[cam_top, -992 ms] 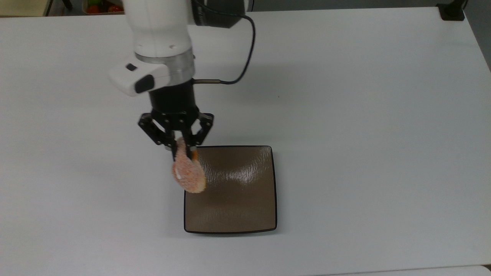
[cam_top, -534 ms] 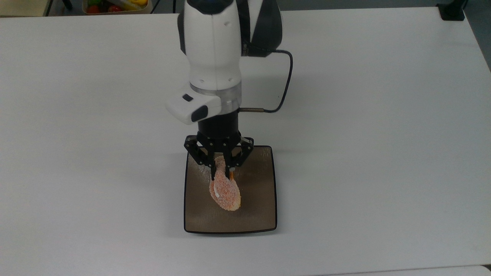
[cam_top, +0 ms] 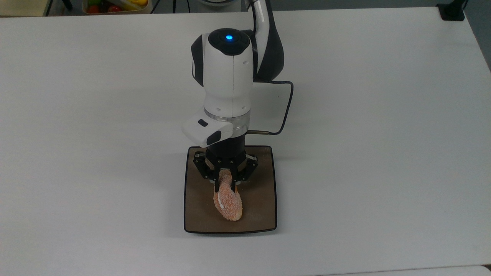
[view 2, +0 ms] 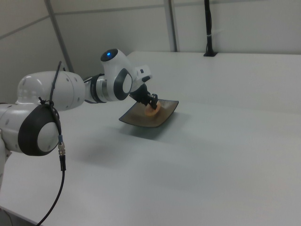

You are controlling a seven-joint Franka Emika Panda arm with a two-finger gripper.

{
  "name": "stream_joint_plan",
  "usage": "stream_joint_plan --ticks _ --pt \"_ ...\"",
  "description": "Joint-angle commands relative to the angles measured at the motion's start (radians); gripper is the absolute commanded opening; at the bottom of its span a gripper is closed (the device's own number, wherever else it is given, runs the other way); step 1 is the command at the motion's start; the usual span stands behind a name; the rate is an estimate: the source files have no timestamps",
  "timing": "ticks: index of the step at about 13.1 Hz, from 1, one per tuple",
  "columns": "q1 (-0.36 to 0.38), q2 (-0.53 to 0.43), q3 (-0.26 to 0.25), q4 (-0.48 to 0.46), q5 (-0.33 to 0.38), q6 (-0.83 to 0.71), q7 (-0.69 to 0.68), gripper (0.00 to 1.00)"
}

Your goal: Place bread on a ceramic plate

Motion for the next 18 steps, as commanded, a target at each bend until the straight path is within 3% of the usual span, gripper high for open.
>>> stream_joint_plan --ticks 1,6,9,13,18 --pt "0.019 -0.008 -0.021 -0.018 -0.020 0.027 0.027 0.98" --pt "0.019 -0.026 -0.023 -0.025 -0.018 0.024 0.027 1.00" --pt "0.015 -0.108 -0.021 -0.039 -0.010 -0.025 0.046 1.00" --pt "0.006 -0.256 -0.020 -0.044 0.003 -0.304 0.074 1.00" --pt "-0.028 -0.496 -0.020 -0.044 0.149 -0.715 0.069 1.00"
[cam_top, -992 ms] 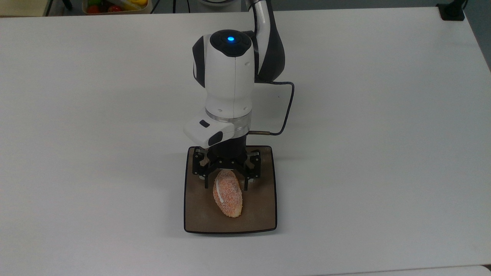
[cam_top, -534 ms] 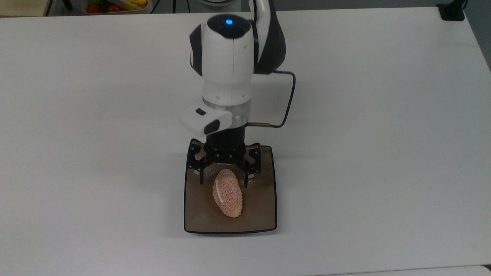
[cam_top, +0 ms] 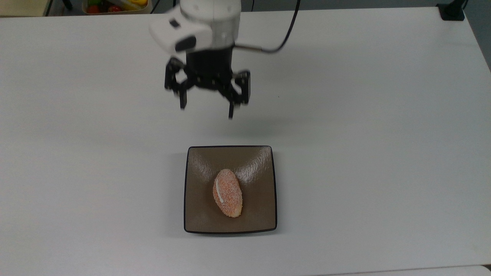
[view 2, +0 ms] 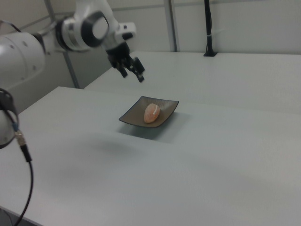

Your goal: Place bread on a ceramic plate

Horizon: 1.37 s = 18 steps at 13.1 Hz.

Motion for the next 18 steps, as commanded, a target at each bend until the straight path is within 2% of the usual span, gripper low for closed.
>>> stream_joint_plan --ticks 1,3,8,13,15,18 --pt "-0.020 -0.187 -0.006 -0.060 0.079 -0.267 0.005 1.00" --pt "-0.020 -0.242 -0.006 -0.067 0.128 -0.390 -0.012 1.00" --pt "-0.022 -0.443 -0.009 -0.290 0.191 -0.399 -0.245 1.00" --pt "-0.022 -0.492 -0.009 -0.364 0.203 -0.339 -0.394 1.00" --pt "-0.031 -0.488 -0.013 -0.357 0.212 -0.317 -0.443 1.00" --pt "-0.028 -0.489 -0.012 -0.356 0.214 -0.312 -0.443 1.00"
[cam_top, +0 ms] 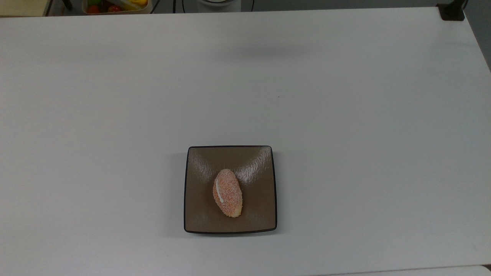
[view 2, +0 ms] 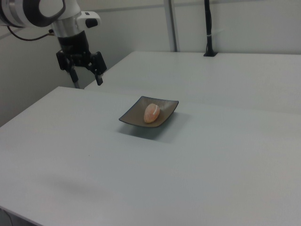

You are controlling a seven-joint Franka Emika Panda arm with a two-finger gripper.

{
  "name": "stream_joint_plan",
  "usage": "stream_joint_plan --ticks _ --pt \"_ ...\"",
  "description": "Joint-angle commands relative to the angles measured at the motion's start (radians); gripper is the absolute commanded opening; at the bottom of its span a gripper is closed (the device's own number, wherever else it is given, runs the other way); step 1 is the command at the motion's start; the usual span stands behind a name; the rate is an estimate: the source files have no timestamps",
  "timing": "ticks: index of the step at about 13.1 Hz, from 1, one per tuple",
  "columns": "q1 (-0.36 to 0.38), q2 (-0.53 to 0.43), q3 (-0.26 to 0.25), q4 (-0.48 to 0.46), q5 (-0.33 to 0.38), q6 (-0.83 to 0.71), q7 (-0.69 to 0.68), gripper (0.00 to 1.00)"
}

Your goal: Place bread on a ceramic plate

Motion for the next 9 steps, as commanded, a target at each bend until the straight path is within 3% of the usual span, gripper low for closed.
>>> stream_joint_plan --ticks 1,9 --pt "-0.005 -0.032 -0.006 -0.042 0.026 0.034 -0.036 1.00" --pt "-0.003 -0.026 -0.006 -0.041 0.026 0.037 -0.033 1.00"
